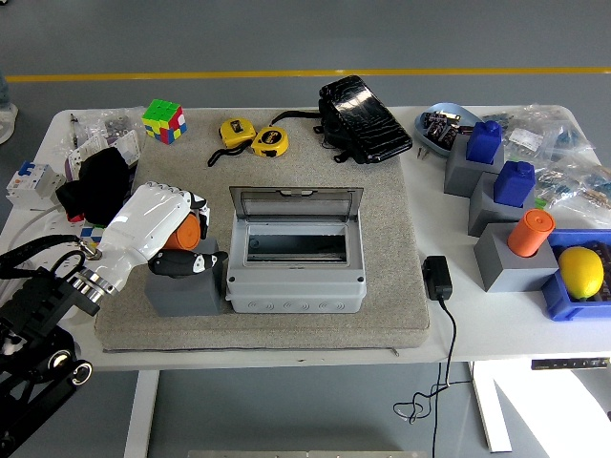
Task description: Fetch the battery,place it into the box,close the lid of the box
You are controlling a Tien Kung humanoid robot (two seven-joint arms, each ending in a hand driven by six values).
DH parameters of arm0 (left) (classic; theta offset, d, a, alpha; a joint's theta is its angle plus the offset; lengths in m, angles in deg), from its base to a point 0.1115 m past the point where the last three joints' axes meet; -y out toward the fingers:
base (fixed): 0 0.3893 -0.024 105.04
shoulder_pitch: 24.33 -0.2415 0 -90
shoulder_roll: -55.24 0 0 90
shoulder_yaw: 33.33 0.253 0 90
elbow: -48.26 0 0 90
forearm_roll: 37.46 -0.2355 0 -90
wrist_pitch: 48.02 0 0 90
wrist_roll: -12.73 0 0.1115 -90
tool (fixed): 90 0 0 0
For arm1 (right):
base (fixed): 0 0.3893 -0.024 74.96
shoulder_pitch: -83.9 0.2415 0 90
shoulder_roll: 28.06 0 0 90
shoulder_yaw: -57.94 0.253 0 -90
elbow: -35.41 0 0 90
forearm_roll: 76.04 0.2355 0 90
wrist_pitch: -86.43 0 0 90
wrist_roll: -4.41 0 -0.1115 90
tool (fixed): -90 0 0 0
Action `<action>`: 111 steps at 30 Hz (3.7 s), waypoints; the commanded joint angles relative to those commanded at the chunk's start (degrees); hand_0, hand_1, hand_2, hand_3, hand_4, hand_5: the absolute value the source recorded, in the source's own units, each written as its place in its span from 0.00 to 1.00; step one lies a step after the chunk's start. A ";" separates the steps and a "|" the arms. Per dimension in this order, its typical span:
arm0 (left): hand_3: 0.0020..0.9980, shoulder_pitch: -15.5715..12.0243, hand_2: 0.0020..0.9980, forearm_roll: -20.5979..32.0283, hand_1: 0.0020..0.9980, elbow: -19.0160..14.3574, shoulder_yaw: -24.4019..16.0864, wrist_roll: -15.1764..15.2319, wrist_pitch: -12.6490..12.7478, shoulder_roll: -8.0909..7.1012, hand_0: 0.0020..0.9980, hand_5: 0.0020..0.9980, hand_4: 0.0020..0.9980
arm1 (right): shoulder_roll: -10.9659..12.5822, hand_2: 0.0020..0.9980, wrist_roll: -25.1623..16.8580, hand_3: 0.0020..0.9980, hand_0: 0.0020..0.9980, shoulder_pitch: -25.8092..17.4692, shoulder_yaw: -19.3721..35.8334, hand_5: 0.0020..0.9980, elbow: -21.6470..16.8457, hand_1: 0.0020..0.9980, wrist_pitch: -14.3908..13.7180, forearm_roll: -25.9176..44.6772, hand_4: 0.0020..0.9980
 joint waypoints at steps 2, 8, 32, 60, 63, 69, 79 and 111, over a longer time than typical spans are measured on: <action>0.06 0.12 0.08 1.00 0.00 -0.70 0.35 -0.07 -0.29 -0.29 0.02 0.24 0.84 | 0.07 0.79 0.03 0.84 0.87 -0.02 0.02 1.00 0.00 0.82 -0.01 -0.09 1.00; 0.06 0.84 0.08 3.62 0.00 -1.79 1.01 -0.26 -0.32 -0.15 0.02 0.25 0.84 | 0.23 0.79 -0.01 0.84 0.87 0.12 -0.30 1.00 0.00 0.82 -0.03 -0.02 1.00; 0.06 5.77 0.08 12.35 0.00 5.73 5.92 1.96 0.80 7.92 0.02 0.24 0.81 | 0.65 0.79 0.11 0.84 0.87 0.47 -0.07 1.00 0.00 0.82 -0.30 -0.42 1.00; 0.06 9.40 0.08 18.55 0.00 7.76 9.96 1.53 0.25 9.55 0.02 0.24 0.81 | 0.73 0.79 0.13 0.84 0.87 0.76 0.37 1.00 0.00 0.82 -0.42 -0.54 1.00; 0.06 9.59 0.08 18.73 0.00 8.31 10.12 1.35 0.28 9.79 0.02 0.25 0.81 | 0.79 0.79 0.16 0.84 0.87 0.68 0.41 1.00 0.00 0.82 -0.44 -0.62 1.00; 0.06 10.20 0.08 20.25 0.00 9.87 11.42 0.92 0.50 10.80 0.02 0.25 0.81 | 0.79 0.79 0.22 0.84 0.87 0.57 0.38 1.00 0.00 0.82 -0.43 -0.78 1.00; 0.06 10.21 0.08 20.19 0.00 8.61 12.02 -0.21 0.82 11.43 0.02 0.25 0.81 | 0.91 0.79 0.28 0.84 0.87 0.47 0.26 1.00 0.00 0.82 -0.44 -0.80 1.00; 0.06 11.85 0.08 21.41 0.00 9.35 15.64 1.43 3.37 13.14 0.02 0.26 0.81 | 0.93 0.79 0.35 0.84 0.87 1.11 -0.21 1.00 0.00 0.82 -0.44 -0.19 1.00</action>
